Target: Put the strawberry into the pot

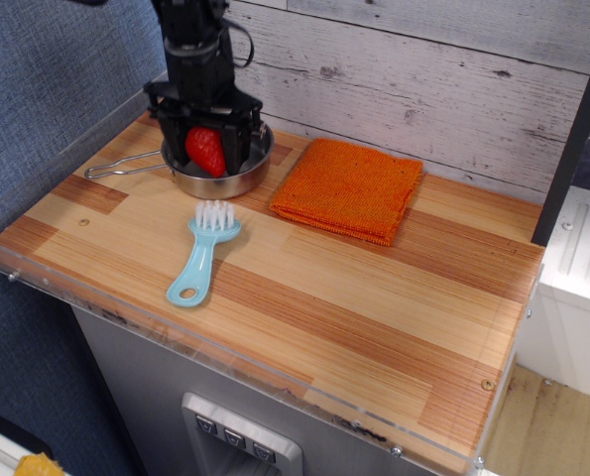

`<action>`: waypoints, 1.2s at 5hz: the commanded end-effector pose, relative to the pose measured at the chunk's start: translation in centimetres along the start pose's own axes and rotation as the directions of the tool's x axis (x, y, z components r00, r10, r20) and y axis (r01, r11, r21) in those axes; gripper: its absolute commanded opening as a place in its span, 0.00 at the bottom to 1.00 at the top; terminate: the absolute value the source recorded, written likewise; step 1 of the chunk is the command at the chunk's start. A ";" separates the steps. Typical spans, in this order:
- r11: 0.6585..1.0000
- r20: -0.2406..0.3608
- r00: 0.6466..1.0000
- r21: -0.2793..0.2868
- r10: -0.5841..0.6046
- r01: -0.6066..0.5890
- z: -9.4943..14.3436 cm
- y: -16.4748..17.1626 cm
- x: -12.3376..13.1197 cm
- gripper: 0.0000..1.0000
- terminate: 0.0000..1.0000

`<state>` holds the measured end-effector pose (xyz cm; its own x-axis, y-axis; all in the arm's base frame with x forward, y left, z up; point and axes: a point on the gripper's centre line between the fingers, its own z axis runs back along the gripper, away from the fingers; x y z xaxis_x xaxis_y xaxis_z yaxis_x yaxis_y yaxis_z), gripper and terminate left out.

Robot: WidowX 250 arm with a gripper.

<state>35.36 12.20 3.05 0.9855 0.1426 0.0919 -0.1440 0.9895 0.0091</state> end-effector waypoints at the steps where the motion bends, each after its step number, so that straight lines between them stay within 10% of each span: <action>1: 1.000 0.034 0.999 -0.022 0.022 -0.021 0.7 -1.6 -0.2 1.00 0.00; 5: 0.992 0.150 0.986 0.091 0.076 -0.090 11.8 -6.7 -2.4 1.00 0.00; 6: 1.000 0.178 0.984 0.012 0.025 -0.027 12.1 -9.6 -2.8 1.00 0.00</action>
<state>33.65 1.80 13.34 0.9624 0.1612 0.2185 -0.1680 0.9857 0.0127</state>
